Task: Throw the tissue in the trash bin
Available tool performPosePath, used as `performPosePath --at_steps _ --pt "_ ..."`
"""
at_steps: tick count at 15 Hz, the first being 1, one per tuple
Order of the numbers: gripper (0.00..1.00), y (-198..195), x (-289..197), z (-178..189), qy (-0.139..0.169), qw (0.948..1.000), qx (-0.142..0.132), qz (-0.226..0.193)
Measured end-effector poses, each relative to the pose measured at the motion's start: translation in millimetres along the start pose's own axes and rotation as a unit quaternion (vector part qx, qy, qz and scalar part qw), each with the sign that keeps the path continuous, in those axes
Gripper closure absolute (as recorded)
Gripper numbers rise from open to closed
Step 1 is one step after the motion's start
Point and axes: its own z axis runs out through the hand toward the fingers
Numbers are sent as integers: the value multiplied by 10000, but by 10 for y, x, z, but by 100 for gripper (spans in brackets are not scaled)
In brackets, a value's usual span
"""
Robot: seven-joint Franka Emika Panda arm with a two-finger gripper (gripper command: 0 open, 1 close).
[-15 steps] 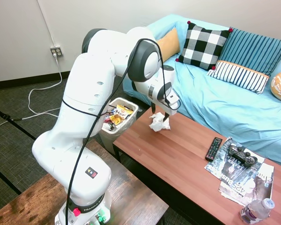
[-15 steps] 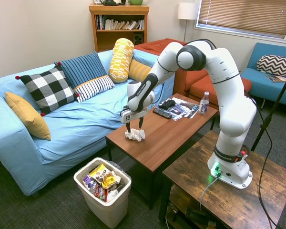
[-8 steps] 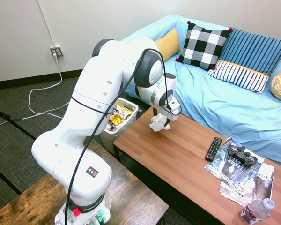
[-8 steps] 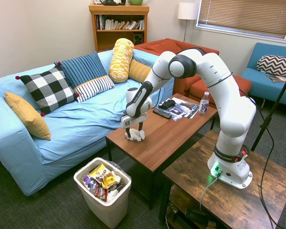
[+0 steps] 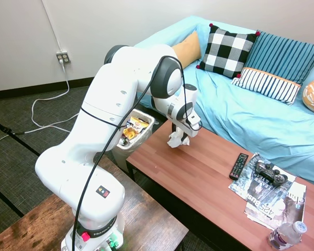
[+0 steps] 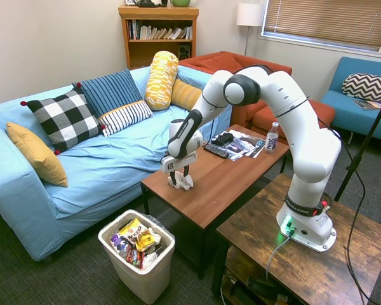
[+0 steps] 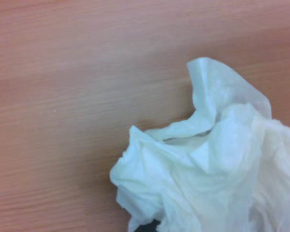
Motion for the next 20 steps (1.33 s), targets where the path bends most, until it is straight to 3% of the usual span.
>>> performPosePath --at_steps 12,16,20 --pt "100 36 -65 -106 -29 9996 111 -265" --pt "100 -73 -799 -688 130 9955 338 -873" --pt "100 -315 -2006 -908 341 9824 350 -1803"
